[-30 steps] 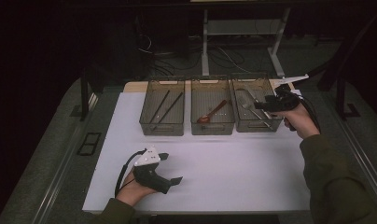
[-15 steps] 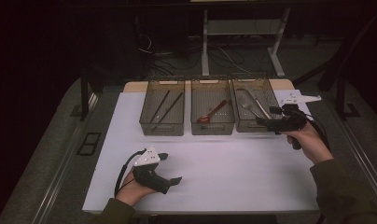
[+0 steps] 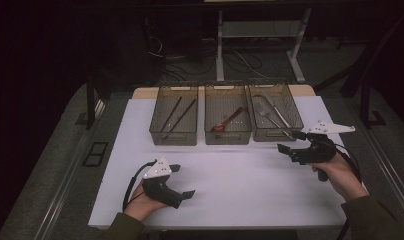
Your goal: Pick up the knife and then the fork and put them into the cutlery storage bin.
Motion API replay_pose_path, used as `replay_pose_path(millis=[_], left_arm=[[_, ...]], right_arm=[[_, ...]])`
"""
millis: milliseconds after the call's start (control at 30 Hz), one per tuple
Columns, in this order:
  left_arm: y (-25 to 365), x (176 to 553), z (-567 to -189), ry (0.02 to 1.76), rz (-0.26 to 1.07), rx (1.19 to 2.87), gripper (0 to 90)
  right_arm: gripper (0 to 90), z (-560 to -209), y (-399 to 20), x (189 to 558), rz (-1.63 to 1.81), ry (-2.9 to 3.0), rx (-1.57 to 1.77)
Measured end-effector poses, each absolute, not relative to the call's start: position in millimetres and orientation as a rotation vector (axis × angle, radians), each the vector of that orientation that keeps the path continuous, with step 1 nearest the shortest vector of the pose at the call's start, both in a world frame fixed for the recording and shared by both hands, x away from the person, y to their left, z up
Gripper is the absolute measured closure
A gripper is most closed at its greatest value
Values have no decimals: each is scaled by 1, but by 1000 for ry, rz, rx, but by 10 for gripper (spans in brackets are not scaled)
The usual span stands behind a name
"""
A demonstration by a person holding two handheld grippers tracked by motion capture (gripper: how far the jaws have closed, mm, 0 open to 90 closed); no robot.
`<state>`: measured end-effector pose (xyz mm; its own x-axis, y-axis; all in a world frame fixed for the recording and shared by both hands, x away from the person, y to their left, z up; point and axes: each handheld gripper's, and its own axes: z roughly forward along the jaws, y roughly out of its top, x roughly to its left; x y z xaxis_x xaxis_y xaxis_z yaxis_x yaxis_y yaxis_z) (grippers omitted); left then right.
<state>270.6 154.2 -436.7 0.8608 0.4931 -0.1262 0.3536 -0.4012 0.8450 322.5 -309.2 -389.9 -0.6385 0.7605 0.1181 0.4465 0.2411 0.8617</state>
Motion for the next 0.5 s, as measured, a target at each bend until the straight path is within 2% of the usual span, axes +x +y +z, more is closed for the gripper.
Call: replay_pose_path(millis=[500], left_arm=[[154, 270, -436, 611, 177, 2026, 0]], right_arm=[[176, -415, -297, 285, 1414, 2231, 1093]])
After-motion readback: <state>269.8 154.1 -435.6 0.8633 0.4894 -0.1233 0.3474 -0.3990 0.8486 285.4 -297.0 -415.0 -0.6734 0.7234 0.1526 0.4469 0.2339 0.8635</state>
